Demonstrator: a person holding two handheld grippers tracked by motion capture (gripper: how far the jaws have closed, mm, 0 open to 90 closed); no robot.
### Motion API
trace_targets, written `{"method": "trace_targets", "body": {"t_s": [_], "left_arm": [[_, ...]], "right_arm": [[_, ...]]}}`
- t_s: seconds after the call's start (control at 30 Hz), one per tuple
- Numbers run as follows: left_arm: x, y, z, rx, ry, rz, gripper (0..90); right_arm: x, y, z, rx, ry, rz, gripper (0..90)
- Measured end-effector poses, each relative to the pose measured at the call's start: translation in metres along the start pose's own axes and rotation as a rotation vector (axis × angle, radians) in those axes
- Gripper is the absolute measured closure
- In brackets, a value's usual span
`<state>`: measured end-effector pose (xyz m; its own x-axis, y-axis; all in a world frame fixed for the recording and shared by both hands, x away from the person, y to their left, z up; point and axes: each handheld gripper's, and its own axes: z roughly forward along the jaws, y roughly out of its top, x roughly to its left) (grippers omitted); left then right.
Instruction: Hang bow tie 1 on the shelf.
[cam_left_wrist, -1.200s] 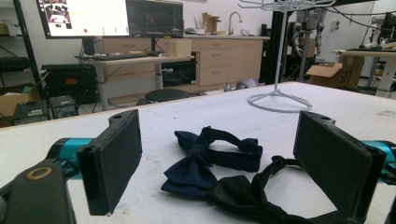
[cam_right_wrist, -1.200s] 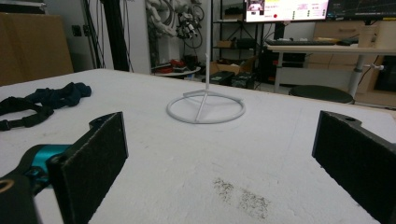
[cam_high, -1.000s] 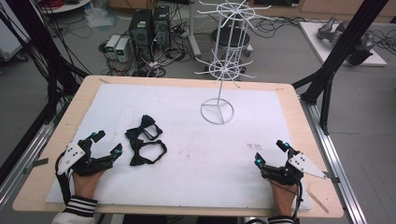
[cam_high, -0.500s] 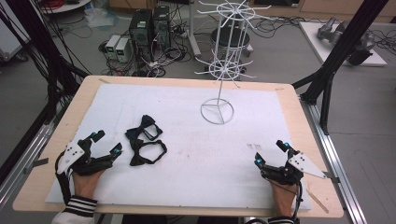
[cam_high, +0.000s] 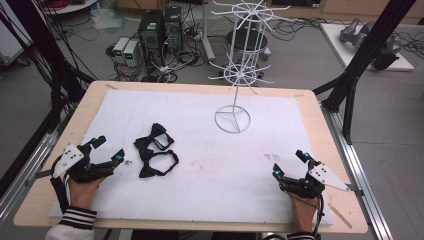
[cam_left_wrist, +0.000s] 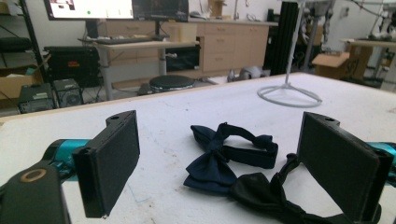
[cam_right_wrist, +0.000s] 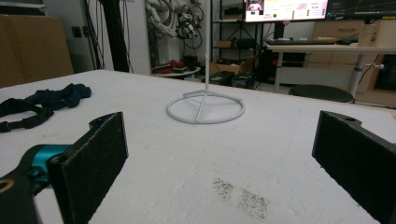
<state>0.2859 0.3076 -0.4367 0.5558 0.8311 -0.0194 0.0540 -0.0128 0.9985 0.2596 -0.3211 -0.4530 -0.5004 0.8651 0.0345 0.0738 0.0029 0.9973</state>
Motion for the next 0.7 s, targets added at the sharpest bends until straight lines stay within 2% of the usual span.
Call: {"method": "trace_targets", "body": {"t_s": [0.23, 0.4, 0.7], "left_arm": [[0.005, 0.019, 0.011, 0.1, -0.049, 0.058, 13.6], [0.008, 0.032, 0.019, 0.137, -0.093, 0.069, 13.5], [0.012, 0.05, 0.033, 0.208, -0.131, 0.1, 13.5]], "right_arm": [[0.0, 0.0, 0.0, 0.001, 0.0, 0.002, 2.7], [0.0, 0.0, 0.0, 0.002, 0.0, 0.001, 2.7], [0.0, 0.0, 0.0, 0.002, 0.002, 0.001, 2.7]]}}
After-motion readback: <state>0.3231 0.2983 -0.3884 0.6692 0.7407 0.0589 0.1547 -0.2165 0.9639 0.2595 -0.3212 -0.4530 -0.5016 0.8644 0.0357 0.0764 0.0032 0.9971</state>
